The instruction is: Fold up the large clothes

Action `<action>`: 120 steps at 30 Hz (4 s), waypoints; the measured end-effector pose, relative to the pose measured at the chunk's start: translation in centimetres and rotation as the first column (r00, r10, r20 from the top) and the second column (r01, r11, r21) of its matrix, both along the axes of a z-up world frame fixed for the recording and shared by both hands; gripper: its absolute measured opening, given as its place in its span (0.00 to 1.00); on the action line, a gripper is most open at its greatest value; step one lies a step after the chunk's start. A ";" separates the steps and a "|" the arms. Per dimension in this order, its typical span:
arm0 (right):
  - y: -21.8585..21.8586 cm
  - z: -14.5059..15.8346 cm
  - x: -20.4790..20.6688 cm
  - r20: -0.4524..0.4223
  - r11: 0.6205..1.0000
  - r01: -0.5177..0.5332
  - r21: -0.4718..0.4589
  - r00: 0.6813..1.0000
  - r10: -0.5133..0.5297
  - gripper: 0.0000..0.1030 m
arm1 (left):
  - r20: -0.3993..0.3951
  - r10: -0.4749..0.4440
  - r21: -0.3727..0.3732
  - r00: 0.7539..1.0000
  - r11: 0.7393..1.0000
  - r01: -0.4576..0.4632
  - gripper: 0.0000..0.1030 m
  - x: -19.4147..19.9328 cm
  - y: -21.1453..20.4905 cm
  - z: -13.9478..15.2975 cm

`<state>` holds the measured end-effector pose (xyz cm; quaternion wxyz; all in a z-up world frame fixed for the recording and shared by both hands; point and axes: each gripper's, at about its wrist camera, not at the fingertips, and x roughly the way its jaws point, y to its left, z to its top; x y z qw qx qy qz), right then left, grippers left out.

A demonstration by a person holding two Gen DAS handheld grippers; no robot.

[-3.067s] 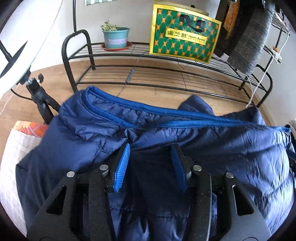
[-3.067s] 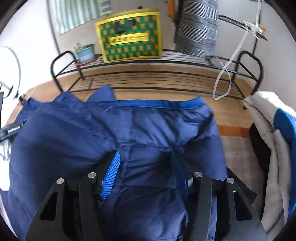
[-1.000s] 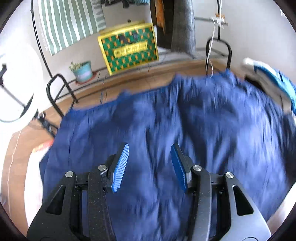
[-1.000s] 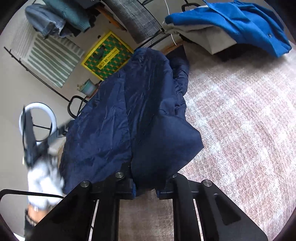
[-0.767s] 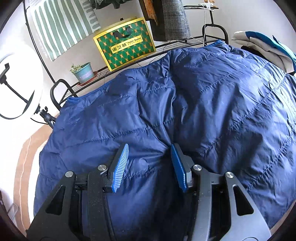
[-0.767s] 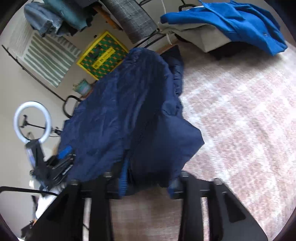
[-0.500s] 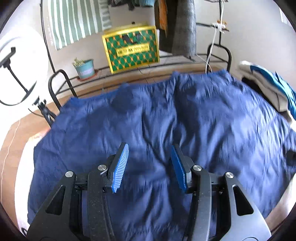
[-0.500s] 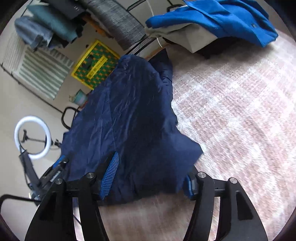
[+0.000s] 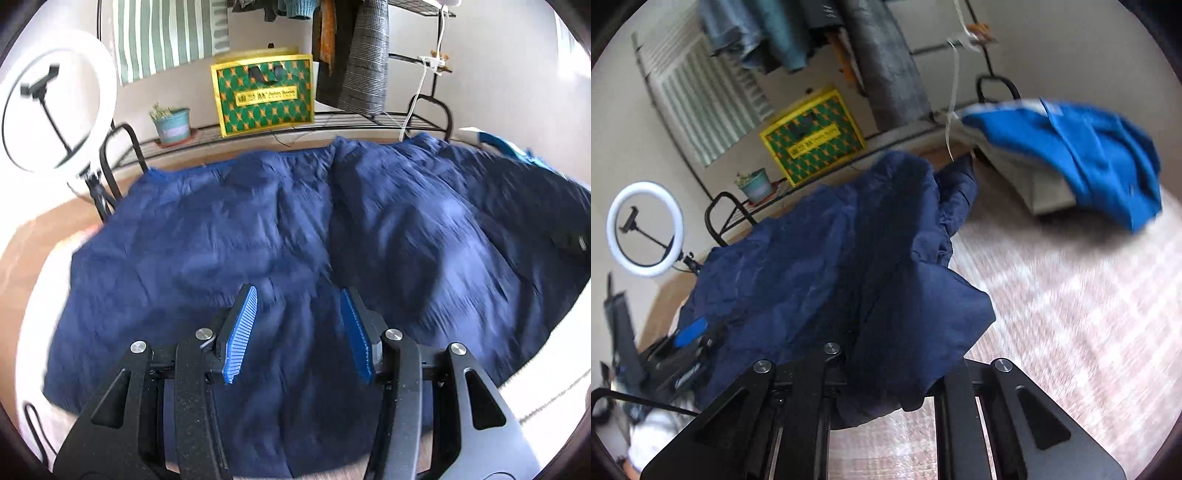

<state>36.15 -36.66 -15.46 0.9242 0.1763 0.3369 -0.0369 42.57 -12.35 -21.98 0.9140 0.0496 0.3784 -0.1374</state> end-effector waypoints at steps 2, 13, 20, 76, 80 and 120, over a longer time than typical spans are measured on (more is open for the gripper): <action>0.7 1.1 0.2 0.007 0.999 -0.026 -0.031 1.000 0.027 0.11 | -0.056 -0.023 0.005 0.998 1.000 0.023 0.48 -0.1 -0.2 -1.7; 12.3 7.8 1.2 0.073 0.889 -0.225 -0.399 0.959 0.275 0.11 | -0.173 -0.033 -0.205 0.984 0.979 -0.003 0.47 -1.0 4.3 -1.3; 20.9 9.0 2.2 0.007 0.746 -0.389 -0.541 0.884 0.467 0.10 | -0.030 0.189 -0.325 0.982 0.927 -0.188 0.47 -6.8 19.5 4.7; 24.9 -7.0 6.1 -0.241 0.581 -0.772 -0.260 0.634 0.735 0.35 | -0.204 0.317 -0.171 0.926 0.920 -0.352 0.58 -1.0 27.9 -5.4; 24.4 -6.0 6.0 -0.230 0.577 -0.784 -0.230 0.620 0.751 0.35 | -0.222 0.316 -0.188 0.923 0.915 -0.358 0.58 -1.1 28.3 -4.6; 15.2 -10.0 25.1 -0.046 0.726 -0.516 0.455 0.801 0.597 0.84 | -0.451 -0.054 -0.677 0.891 0.672 -0.301 0.84 20.1 33.4 -7.0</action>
